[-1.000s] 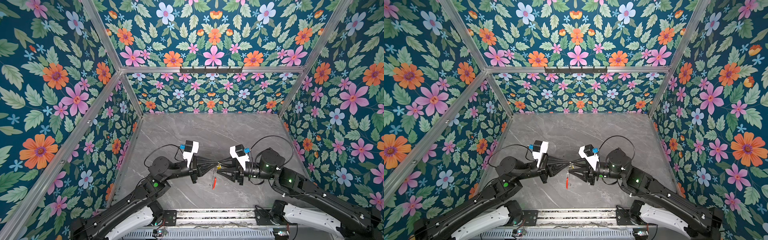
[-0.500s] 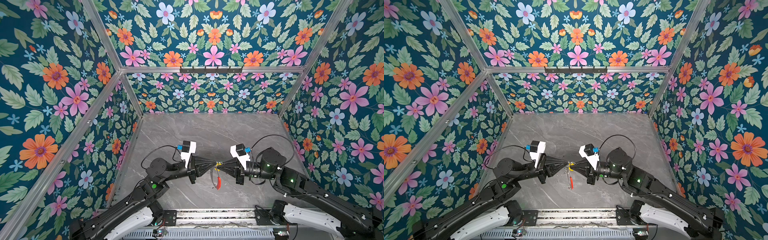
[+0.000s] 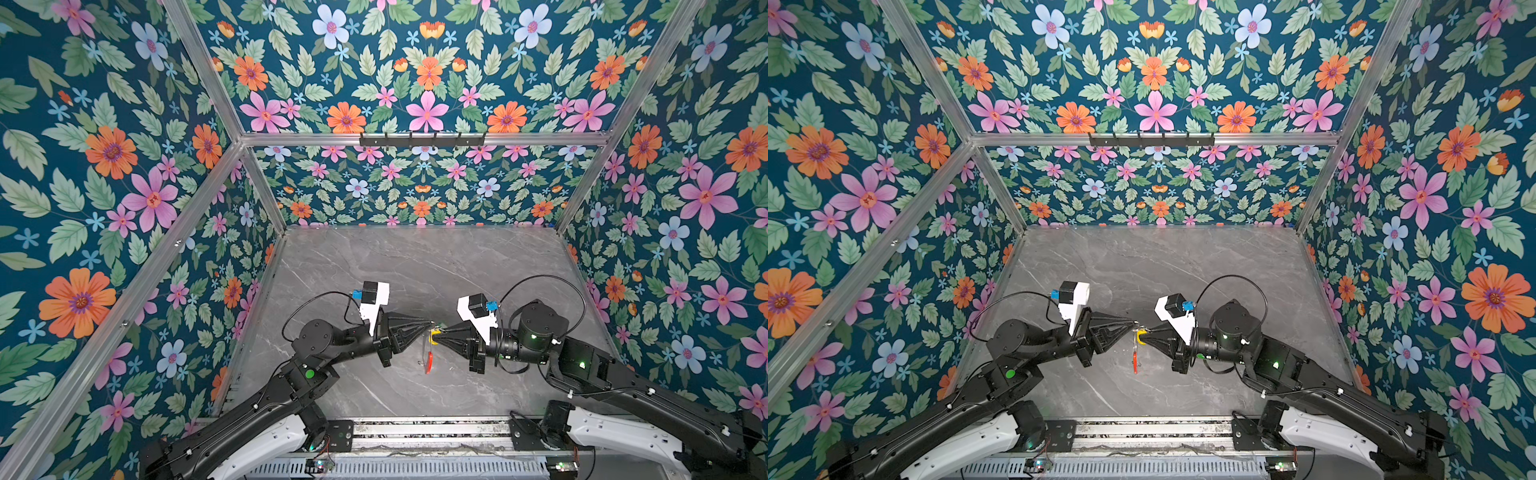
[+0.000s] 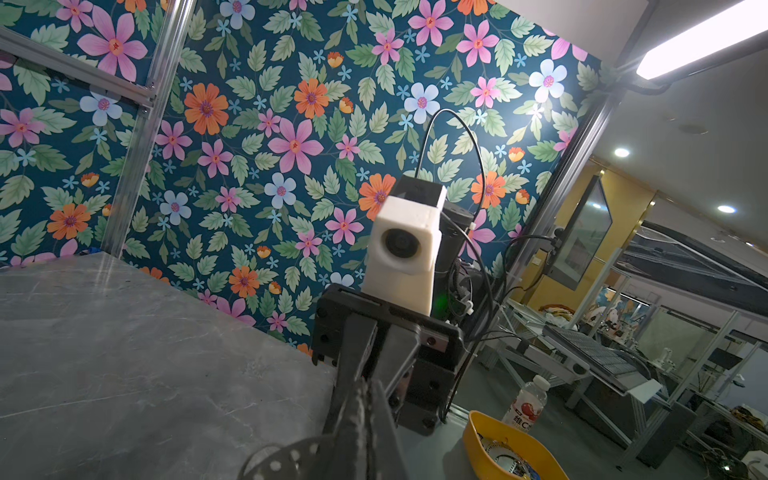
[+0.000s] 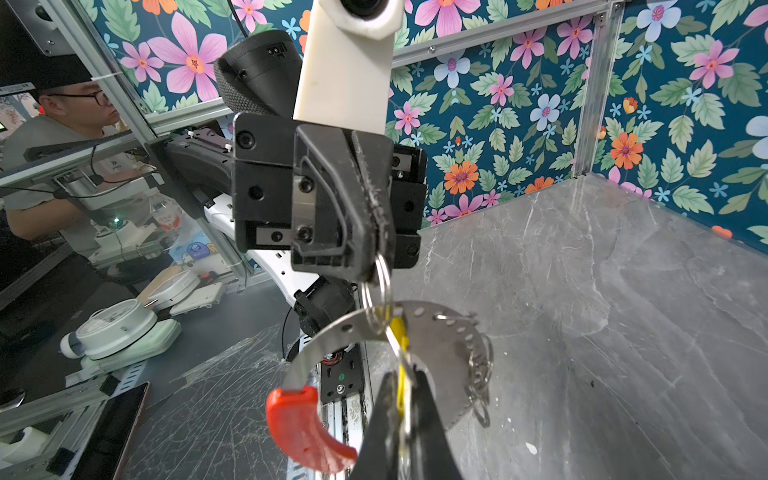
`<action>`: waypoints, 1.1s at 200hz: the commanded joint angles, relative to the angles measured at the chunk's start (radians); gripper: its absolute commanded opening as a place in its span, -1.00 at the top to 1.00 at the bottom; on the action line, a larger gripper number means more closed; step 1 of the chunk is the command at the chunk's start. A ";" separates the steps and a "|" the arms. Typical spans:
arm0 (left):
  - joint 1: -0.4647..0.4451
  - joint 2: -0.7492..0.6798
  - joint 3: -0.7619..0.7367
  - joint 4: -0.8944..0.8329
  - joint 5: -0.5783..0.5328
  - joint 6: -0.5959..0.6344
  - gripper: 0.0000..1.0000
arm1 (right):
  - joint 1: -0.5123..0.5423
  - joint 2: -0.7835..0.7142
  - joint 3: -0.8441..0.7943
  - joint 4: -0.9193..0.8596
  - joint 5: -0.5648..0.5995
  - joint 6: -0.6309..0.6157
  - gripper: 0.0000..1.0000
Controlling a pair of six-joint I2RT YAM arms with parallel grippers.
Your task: Remove the keys from the keyring
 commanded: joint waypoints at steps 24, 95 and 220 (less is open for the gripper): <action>0.001 0.006 0.004 0.088 -0.026 0.001 1.00 | 0.012 0.020 0.000 -0.031 0.017 -0.020 1.00; 0.001 -0.012 0.039 -0.033 0.059 0.058 1.00 | 0.010 -0.005 0.066 -0.193 0.031 -0.036 0.42; 0.001 0.020 0.021 0.050 0.119 0.046 1.00 | -0.042 -0.007 0.119 0.009 -0.157 0.061 0.00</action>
